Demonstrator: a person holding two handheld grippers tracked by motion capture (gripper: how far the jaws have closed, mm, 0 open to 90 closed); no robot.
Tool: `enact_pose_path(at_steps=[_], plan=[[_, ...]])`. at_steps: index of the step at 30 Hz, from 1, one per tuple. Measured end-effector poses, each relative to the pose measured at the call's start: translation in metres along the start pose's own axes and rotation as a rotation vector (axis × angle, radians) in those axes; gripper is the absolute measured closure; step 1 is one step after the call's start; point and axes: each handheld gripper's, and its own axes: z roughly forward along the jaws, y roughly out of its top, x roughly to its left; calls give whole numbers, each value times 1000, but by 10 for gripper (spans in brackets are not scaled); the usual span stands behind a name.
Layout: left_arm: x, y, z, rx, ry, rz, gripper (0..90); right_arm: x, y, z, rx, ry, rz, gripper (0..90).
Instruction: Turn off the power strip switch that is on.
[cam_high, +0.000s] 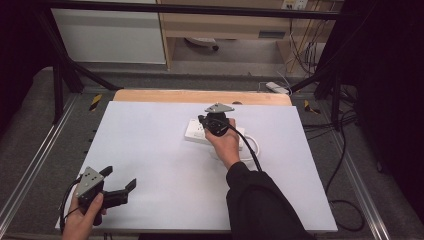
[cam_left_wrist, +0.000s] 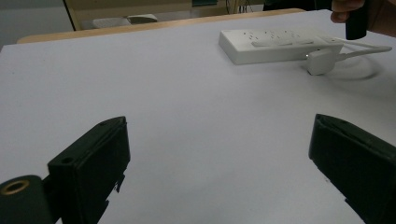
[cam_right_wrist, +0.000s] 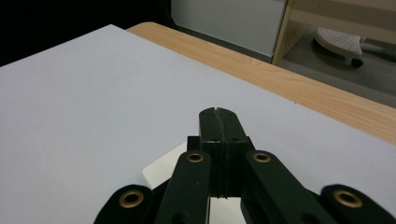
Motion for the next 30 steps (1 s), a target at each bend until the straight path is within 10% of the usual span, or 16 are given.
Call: enact_pose_path(at_steps=[30], plan=[[-1, -1, 0, 6, -4, 12, 51, 4, -15, 16, 109, 19, -21, 900]])
